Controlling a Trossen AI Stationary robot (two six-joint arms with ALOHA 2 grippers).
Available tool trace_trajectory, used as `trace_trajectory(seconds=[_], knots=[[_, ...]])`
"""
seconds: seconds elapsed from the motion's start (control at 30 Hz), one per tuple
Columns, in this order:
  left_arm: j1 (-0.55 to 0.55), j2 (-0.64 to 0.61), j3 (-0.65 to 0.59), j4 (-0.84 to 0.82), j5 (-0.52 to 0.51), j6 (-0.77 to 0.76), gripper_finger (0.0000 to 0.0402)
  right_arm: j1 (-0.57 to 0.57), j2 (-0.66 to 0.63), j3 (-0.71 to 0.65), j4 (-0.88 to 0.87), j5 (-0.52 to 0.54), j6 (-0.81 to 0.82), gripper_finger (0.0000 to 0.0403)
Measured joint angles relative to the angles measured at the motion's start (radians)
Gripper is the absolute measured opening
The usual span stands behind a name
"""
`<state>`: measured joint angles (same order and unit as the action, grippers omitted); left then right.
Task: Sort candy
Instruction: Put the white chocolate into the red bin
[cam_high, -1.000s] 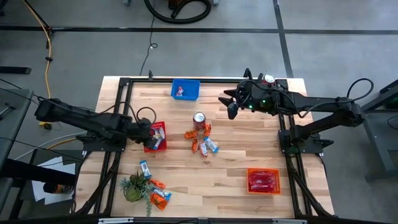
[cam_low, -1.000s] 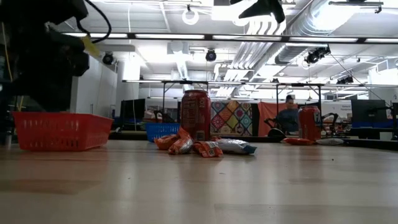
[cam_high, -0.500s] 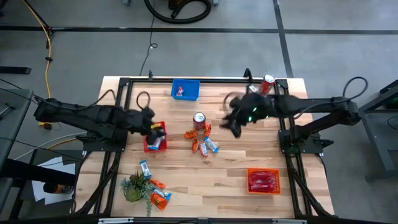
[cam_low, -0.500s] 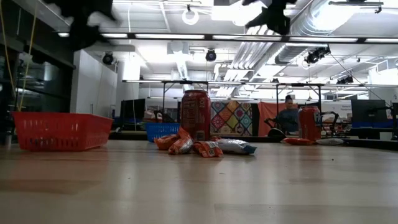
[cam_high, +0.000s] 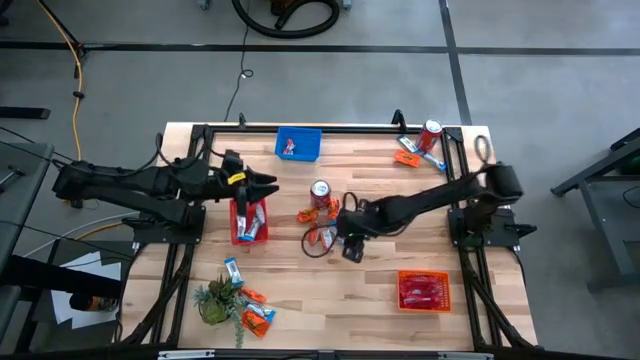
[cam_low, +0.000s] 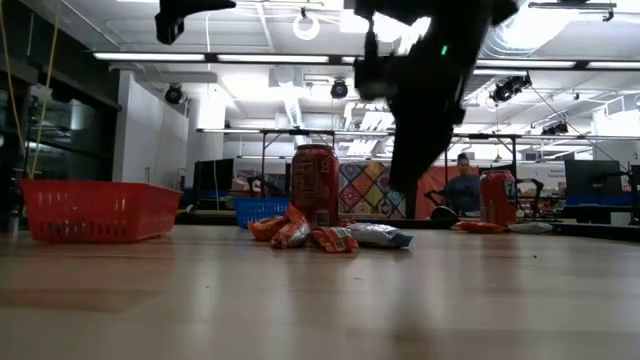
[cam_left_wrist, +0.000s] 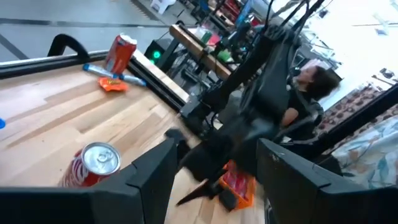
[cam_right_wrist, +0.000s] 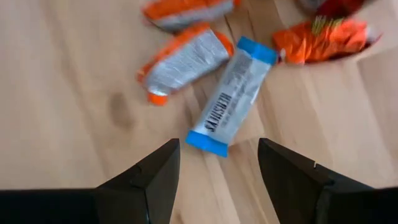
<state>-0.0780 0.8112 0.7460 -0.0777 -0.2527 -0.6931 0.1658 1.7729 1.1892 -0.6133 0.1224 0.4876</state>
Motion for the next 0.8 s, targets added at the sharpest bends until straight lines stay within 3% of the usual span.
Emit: trace_trajectory(seconds=[0.47,0.57,0.73,0.8], knots=[[0.0,0.0,0.0,-0.003,-0.031,0.036,0.0209,0.001,0.172,0.006,0.08,0.054,0.099,0.0205],[0.0,0.0,-0.001,0.02,-0.032,0.062,0.0209,0.003,0.174,0.007,0.072,0.059,0.099,0.0166],[0.0,0.0,-0.001,0.114,-0.032,0.177,0.0209,0.018,0.122,0.003,-0.002,0.114,0.08,0.0025],[0.0,0.0,-0.001,0.139,-0.033,0.243,0.0209,0.018,0.081,0.002,-0.043,0.14,0.074,0.0022]])
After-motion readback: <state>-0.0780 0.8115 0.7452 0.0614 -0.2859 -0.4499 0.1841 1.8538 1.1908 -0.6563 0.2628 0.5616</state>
